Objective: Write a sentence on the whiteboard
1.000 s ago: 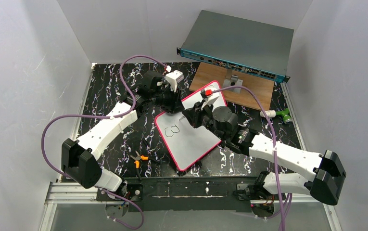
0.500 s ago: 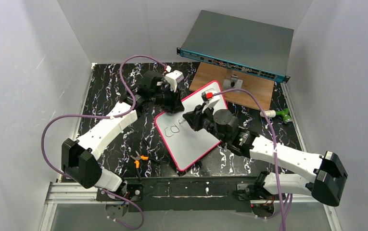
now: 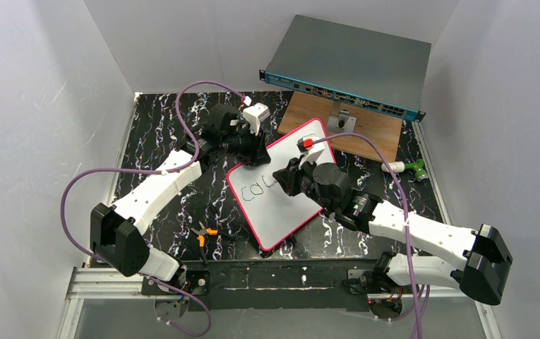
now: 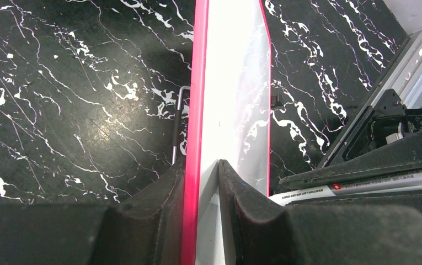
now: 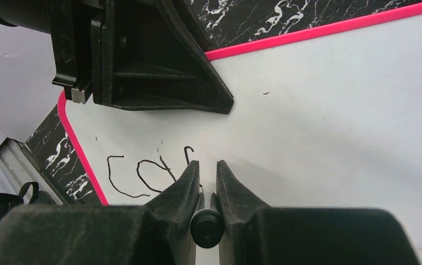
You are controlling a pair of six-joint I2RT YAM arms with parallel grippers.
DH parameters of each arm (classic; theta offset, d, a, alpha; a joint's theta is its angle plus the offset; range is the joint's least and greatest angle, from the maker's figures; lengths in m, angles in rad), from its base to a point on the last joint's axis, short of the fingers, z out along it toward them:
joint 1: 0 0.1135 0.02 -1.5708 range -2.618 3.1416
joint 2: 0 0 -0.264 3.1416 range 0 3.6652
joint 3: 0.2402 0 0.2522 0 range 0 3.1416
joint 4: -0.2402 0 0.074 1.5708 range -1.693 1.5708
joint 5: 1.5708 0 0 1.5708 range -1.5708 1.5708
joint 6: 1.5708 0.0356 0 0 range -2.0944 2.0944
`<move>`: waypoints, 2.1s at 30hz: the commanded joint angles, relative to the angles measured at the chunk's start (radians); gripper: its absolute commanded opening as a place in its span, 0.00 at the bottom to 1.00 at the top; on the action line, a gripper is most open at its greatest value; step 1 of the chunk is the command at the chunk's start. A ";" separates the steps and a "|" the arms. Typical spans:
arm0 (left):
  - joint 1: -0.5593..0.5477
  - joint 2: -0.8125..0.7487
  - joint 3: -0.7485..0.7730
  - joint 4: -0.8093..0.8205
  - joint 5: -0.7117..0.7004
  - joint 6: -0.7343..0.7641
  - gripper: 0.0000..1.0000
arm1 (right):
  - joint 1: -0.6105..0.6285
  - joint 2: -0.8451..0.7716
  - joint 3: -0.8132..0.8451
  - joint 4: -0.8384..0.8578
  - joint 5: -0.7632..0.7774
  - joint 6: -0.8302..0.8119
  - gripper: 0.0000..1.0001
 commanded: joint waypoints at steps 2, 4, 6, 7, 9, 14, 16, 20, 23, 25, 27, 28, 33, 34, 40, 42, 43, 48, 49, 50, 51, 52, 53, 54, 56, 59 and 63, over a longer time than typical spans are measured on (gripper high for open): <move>0.003 -0.050 0.034 0.029 -0.027 0.025 0.00 | -0.005 0.026 0.054 -0.031 0.076 -0.043 0.01; 0.003 -0.050 0.033 0.028 -0.027 0.024 0.00 | -0.006 0.031 0.069 -0.029 0.077 -0.049 0.01; 0.003 -0.050 0.033 0.028 -0.026 0.024 0.00 | -0.006 0.035 0.086 -0.028 0.076 -0.055 0.01; 0.003 -0.050 0.032 0.027 -0.026 0.024 0.00 | -0.006 0.039 0.094 -0.028 0.077 -0.058 0.01; 0.003 -0.052 0.031 0.027 -0.026 0.026 0.00 | -0.006 0.045 0.111 -0.027 0.079 -0.064 0.01; 0.003 -0.053 0.027 0.030 -0.027 0.027 0.00 | -0.006 0.058 0.142 -0.025 0.086 -0.083 0.01; 0.003 -0.052 0.029 0.031 -0.027 0.026 0.00 | -0.007 0.064 0.153 -0.025 0.086 -0.089 0.01; 0.003 -0.048 0.031 0.032 -0.027 0.027 0.00 | -0.009 0.072 0.167 -0.025 0.088 -0.101 0.01; 0.002 -0.046 0.034 0.032 -0.024 0.027 0.00 | -0.011 0.077 0.175 -0.025 0.091 -0.105 0.01; 0.003 -0.046 0.034 0.032 -0.026 0.028 0.00 | -0.012 0.081 0.180 -0.024 0.092 -0.107 0.01; 0.003 -0.047 0.033 0.032 -0.027 0.028 0.00 | -0.013 0.084 0.185 -0.023 0.089 -0.109 0.01; 0.002 -0.048 0.032 0.032 -0.027 0.027 0.00 | -0.015 0.086 0.188 -0.023 0.086 -0.111 0.01; 0.003 -0.048 0.031 0.031 -0.027 0.029 0.00 | -0.015 0.092 0.194 -0.021 0.074 -0.116 0.01; 0.003 -0.046 0.033 0.030 -0.027 0.029 0.00 | -0.015 0.092 0.192 -0.021 0.073 -0.116 0.01; 0.002 -0.044 0.036 0.033 -0.024 0.024 0.00 | -0.015 0.090 0.183 -0.026 0.057 -0.113 0.01; 0.003 -0.042 0.039 0.033 -0.023 0.022 0.00 | -0.015 0.088 0.169 -0.031 0.048 -0.112 0.01; 0.003 -0.041 0.041 0.034 -0.023 0.021 0.00 | -0.015 0.084 0.157 -0.033 0.043 -0.113 0.01; 0.003 -0.036 0.047 0.034 -0.024 0.021 0.00 | -0.015 0.055 0.090 -0.046 0.037 -0.098 0.01; 0.003 -0.033 0.048 0.034 -0.024 0.021 0.00 | -0.015 0.050 0.082 -0.049 0.036 -0.093 0.01; 0.003 -0.032 0.049 0.034 -0.023 0.020 0.00 | -0.015 0.046 0.074 -0.051 0.034 -0.091 0.01; 0.002 -0.030 0.051 0.033 -0.022 0.019 0.00 | -0.015 0.044 0.068 -0.053 0.034 -0.088 0.01; 0.003 -0.027 0.053 0.035 -0.021 0.018 0.00 | -0.015 0.041 0.065 -0.055 0.033 -0.086 0.01; 0.003 -0.026 0.054 0.035 -0.021 0.018 0.00 | -0.015 0.041 0.063 -0.057 0.031 -0.085 0.01; 0.003 -0.024 0.056 0.035 -0.022 0.017 0.00 | -0.015 0.041 0.063 -0.059 0.030 -0.087 0.01; 0.003 -0.020 0.060 0.035 -0.021 0.017 0.00 | -0.015 0.038 0.062 -0.061 0.031 -0.087 0.01; 0.002 -0.015 0.062 0.035 -0.020 0.017 0.00 | -0.015 0.030 0.063 -0.064 0.040 -0.094 0.01; 0.003 -0.017 0.061 0.034 -0.021 0.018 0.00 | -0.015 0.011 0.069 -0.082 0.049 -0.103 0.01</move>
